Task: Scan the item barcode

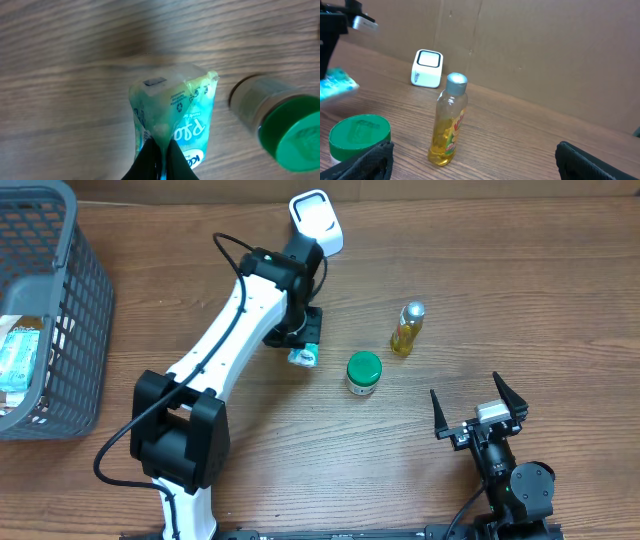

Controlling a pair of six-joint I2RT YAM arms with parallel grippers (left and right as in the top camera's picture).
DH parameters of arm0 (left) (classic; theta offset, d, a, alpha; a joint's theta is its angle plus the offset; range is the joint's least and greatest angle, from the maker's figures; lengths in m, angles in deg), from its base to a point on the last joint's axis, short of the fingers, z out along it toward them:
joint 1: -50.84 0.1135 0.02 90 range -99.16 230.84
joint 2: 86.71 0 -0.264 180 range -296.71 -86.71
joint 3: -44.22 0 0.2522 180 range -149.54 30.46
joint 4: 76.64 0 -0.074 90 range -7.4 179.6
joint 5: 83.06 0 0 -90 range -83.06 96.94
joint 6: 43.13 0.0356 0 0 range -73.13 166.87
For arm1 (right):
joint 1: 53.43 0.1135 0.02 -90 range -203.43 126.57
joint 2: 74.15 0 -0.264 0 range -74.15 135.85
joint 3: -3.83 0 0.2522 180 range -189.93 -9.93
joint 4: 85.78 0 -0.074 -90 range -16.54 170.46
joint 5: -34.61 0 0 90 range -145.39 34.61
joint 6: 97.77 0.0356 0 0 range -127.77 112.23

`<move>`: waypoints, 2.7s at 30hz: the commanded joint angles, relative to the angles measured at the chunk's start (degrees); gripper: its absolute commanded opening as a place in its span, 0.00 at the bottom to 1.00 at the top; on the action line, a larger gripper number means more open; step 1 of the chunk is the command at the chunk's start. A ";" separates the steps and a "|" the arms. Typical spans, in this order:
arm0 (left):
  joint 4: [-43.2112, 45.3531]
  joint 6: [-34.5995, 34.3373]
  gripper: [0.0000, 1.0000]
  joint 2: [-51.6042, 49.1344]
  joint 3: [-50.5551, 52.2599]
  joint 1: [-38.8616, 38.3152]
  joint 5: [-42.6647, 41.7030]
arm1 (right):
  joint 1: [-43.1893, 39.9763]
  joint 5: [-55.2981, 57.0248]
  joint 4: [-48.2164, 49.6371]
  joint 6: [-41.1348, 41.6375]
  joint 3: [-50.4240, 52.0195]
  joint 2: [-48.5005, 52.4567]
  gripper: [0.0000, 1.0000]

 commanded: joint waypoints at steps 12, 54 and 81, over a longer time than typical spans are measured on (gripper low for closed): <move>3.06 -6.23 0.04 1.64 3.08 -8.26 -7.06 | 0.24 0.09 0.11 0.22 0.61 -0.42 1.00; 15.10 -18.25 0.04 1.62 14.34 -4.76 6.47 | 0.24 0.09 0.13 0.22 0.61 -0.42 1.00; 12.94 -5.53 0.41 1.62 15.58 5.31 -6.86 | 0.24 0.09 0.13 0.22 0.61 -0.42 1.00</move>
